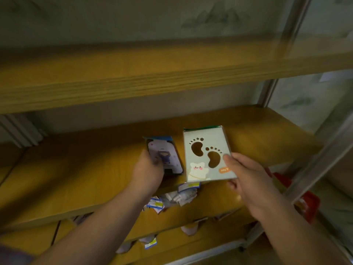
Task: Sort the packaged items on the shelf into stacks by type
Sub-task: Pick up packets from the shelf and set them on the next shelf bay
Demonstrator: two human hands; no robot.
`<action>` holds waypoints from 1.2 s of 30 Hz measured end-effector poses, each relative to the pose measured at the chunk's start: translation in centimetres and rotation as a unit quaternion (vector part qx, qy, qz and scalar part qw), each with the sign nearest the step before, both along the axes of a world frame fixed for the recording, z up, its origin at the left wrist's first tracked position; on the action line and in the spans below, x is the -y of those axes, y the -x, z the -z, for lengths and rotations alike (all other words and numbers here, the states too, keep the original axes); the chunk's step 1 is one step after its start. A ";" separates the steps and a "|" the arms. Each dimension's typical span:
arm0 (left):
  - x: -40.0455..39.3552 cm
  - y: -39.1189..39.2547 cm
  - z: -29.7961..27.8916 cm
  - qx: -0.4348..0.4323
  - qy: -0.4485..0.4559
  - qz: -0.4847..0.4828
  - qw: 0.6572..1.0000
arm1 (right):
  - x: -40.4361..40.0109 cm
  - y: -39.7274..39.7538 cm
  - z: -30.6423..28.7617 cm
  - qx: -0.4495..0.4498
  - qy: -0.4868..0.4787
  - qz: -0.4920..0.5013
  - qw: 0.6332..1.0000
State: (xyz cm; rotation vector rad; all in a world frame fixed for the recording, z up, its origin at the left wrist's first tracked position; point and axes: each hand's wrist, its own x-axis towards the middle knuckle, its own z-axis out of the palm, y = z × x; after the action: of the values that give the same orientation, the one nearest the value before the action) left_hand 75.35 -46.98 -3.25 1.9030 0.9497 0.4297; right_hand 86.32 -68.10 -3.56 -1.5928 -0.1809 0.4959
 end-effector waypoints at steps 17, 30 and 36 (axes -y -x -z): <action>1.4 1.4 2.2 -0.043 -0.256 -0.031 0.965 | -2.4 -10.0 1.4 0.118 0.144 -0.137 0.973; 3.3 4.1 -0.1 -0.083 -0.271 -0.050 0.958 | -3.3 -9.3 0.2 0.451 0.269 -0.113 0.843; 3.2 7.0 -2.1 -0.132 -0.342 -0.043 0.929 | -5.6 -3.3 -1.5 0.542 0.151 -0.190 0.805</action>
State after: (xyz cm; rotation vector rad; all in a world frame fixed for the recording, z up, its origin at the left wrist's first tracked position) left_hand 68.33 -50.21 -1.16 2.6059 1.1613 0.6261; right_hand 89.60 -62.46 -2.09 -2.0072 -1.3684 -0.1727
